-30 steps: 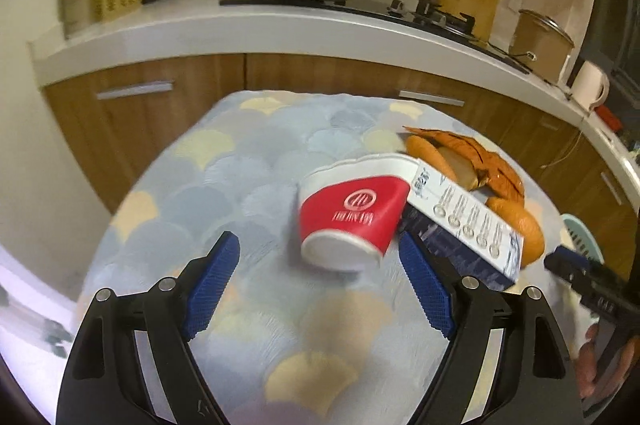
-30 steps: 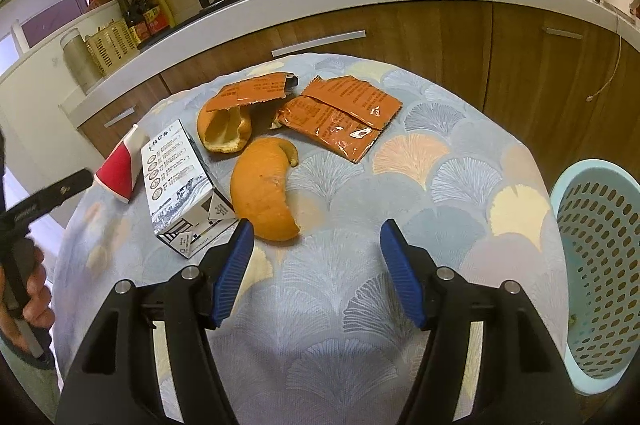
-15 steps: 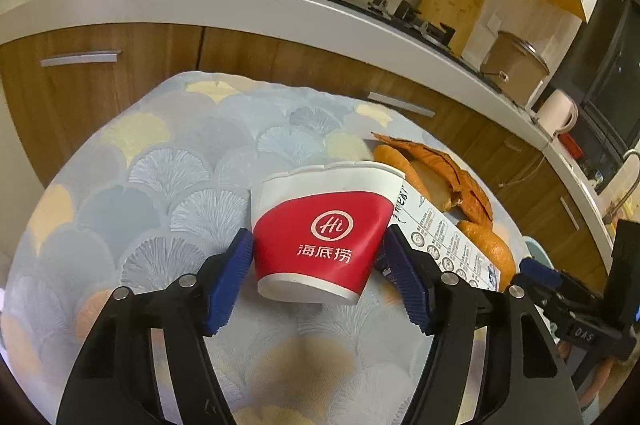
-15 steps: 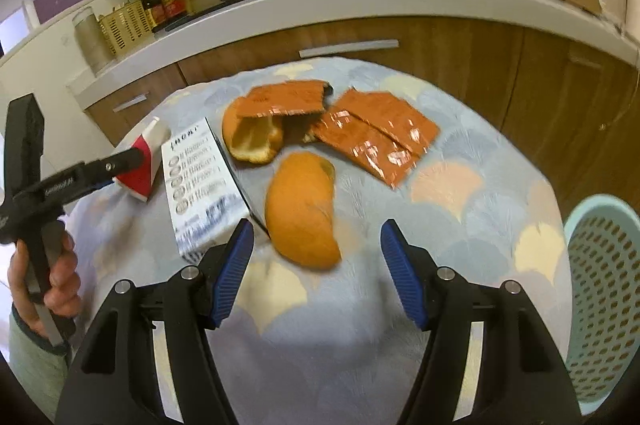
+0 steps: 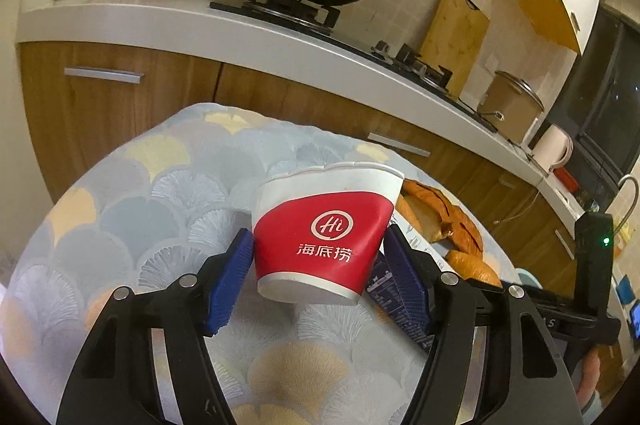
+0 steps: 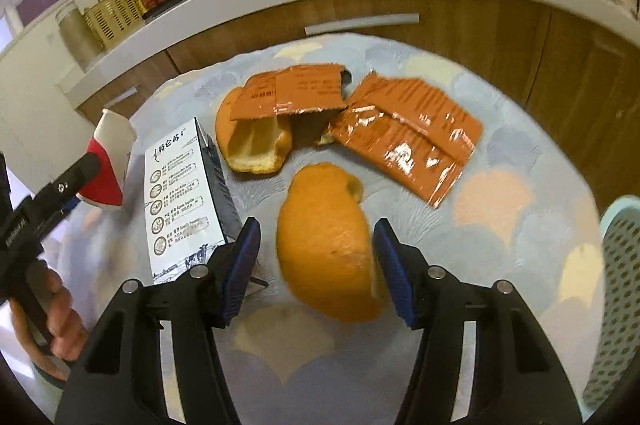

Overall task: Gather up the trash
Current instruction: 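Grasp the red-and-white Hi paper cup with the left tool while the right tool grasps an orange peel, then carry the cup and orange peel over the blue basket and open both tools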

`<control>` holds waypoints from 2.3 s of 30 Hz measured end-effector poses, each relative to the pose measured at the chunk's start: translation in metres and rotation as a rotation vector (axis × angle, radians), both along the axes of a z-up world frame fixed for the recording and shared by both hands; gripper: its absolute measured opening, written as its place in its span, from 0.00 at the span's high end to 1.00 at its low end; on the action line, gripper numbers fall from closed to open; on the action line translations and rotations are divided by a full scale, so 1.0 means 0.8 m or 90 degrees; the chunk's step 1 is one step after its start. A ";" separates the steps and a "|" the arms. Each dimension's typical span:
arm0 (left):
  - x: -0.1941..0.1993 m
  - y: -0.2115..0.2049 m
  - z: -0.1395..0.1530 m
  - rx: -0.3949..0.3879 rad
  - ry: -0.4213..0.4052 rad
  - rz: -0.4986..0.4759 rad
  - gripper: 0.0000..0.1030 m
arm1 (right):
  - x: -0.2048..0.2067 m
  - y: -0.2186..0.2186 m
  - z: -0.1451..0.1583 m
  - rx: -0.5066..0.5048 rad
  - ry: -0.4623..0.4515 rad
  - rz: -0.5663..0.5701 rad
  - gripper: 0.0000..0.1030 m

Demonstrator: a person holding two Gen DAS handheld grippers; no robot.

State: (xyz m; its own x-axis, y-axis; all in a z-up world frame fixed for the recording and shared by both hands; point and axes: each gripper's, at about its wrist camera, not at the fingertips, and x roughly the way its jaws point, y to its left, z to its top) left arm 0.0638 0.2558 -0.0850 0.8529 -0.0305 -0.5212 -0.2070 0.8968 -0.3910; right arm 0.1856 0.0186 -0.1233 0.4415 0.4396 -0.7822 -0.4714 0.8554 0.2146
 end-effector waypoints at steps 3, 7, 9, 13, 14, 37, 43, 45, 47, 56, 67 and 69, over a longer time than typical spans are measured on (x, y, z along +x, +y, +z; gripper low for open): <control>-0.008 0.003 0.003 -0.015 -0.016 0.002 0.37 | -0.013 0.004 -0.001 -0.014 -0.006 -0.001 0.78; -0.009 0.001 0.006 -0.014 -0.026 -0.006 0.37 | -0.041 -0.001 0.007 -0.036 -0.047 -0.036 0.92; -0.011 -0.005 0.010 -0.011 -0.038 -0.016 0.37 | -0.054 -0.016 0.017 -0.028 -0.058 -0.059 0.92; -0.018 -0.029 0.030 0.015 -0.071 -0.054 0.37 | -0.075 -0.046 0.041 -0.040 -0.090 -0.085 0.93; -0.017 -0.041 0.036 0.014 -0.069 -0.073 0.37 | -0.080 -0.058 0.050 -0.043 -0.100 -0.095 0.93; 0.085 -0.381 0.069 0.057 -0.017 -0.328 0.37 | -0.061 -0.362 0.067 0.032 -0.096 -0.284 0.92; 0.128 -0.445 0.031 0.061 0.032 -0.374 0.37 | -0.041 -0.395 0.035 0.032 -0.045 -0.300 0.92; 0.137 -0.458 0.021 0.062 0.044 -0.383 0.37 | -0.034 -0.404 0.024 0.034 -0.020 -0.303 0.92; 0.148 -0.470 0.011 0.062 0.060 -0.390 0.36 | -0.028 -0.411 0.016 0.037 -0.001 -0.309 0.92; 0.162 -0.480 -0.018 0.075 0.105 -0.411 0.26 | -0.023 -0.435 -0.020 0.039 0.068 -0.340 0.65; 0.137 -0.426 0.012 0.067 0.067 -0.351 0.25 | -0.030 -0.424 0.011 0.042 0.035 -0.336 0.50; 0.125 -0.409 0.019 0.073 0.056 -0.326 0.25 | -0.032 -0.412 0.019 0.047 0.020 -0.325 0.50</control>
State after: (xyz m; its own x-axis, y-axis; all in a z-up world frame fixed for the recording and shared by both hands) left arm 0.1641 -0.0716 -0.0695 0.6974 -0.3694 -0.6141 0.2407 0.9279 -0.2848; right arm 0.1599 -0.3109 -0.1081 0.5911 0.2285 -0.7735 0.0104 0.9568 0.2906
